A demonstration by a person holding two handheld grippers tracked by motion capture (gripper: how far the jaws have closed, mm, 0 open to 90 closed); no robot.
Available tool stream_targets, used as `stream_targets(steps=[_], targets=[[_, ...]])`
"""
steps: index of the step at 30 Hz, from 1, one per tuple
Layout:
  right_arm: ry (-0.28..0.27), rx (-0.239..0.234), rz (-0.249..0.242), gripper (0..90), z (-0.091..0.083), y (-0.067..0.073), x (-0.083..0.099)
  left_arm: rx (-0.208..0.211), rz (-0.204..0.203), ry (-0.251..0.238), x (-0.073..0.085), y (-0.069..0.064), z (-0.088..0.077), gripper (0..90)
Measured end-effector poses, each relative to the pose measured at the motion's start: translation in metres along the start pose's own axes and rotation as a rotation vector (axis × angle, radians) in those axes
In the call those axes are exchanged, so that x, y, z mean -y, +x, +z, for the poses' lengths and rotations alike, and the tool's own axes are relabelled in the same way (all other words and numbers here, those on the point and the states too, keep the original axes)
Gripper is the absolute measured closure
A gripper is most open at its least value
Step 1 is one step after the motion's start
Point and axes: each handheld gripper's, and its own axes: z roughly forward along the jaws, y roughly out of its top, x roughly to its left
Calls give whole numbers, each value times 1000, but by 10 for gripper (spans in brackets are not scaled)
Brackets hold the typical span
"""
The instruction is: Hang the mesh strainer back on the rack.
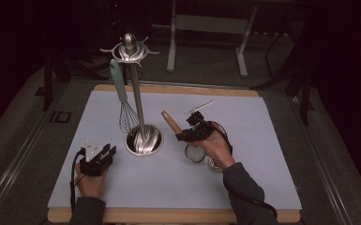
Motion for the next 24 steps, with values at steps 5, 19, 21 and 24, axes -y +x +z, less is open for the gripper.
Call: stream_targets(steps=[5,19,21,24], targets=[[-22,-10,-56,709,-3,6,1,0,0,-1,0,0,0,712],[-113,-4,-191,709,-27,20,-7,-1,-1,-3,0,0,0,711],[-129,-5,-213,709,-32,21,-9,0,0,-2,0,0,0,711],[-145,-4,-235,709,-39,23,-11,0,-1,-4,0,0,0,710]])
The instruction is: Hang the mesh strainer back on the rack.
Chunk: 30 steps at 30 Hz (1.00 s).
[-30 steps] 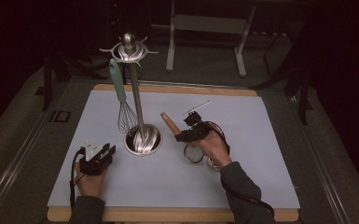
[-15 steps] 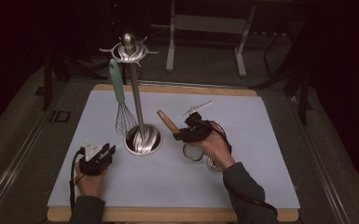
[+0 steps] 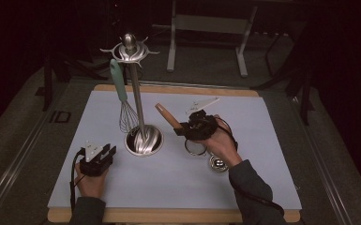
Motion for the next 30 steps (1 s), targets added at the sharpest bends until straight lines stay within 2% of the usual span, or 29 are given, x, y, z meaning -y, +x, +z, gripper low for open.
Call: stream_targets(steps=[15,20,24,30], targets=[[-72,-8,-98,709,-23,5,-15,0,-1,-1,0,0,0,710],[-93,-12,-120,710,-30,7,-22,1,0,0,0,0,0,710],[-114,-36,-116,709,-34,8,-27,1,-1,0,0,0,0,710],[-131,-43,-131,710,-41,9,-33,1,-1,-1,0,0,0,710]])
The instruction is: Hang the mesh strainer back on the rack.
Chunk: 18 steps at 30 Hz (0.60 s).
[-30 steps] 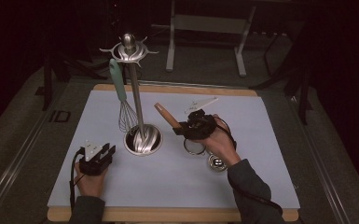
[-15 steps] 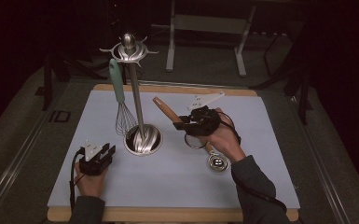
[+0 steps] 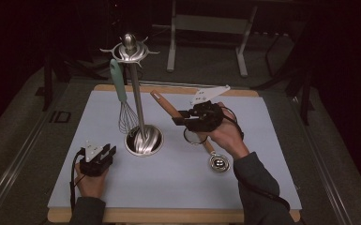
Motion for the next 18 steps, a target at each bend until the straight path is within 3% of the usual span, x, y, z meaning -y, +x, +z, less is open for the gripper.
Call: stream_targets(steps=[18], targets=[[-62,-12,-58,710,-17,3,-18,0,0,-1,0,0,0,709]])
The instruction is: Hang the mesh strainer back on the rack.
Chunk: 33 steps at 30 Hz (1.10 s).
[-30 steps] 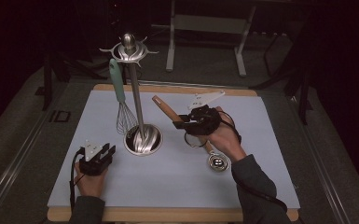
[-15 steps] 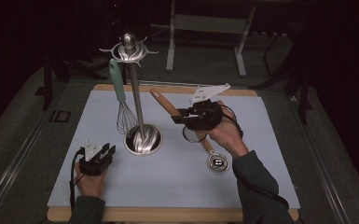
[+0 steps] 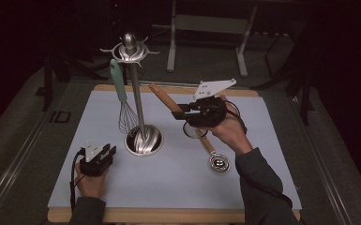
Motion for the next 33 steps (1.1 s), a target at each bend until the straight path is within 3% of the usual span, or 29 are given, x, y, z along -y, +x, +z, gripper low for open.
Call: stream_targets(steps=[33], targets=[[-80,-6,-45,709,-20,2,-26,0,-1,1,0,0,0,709]])
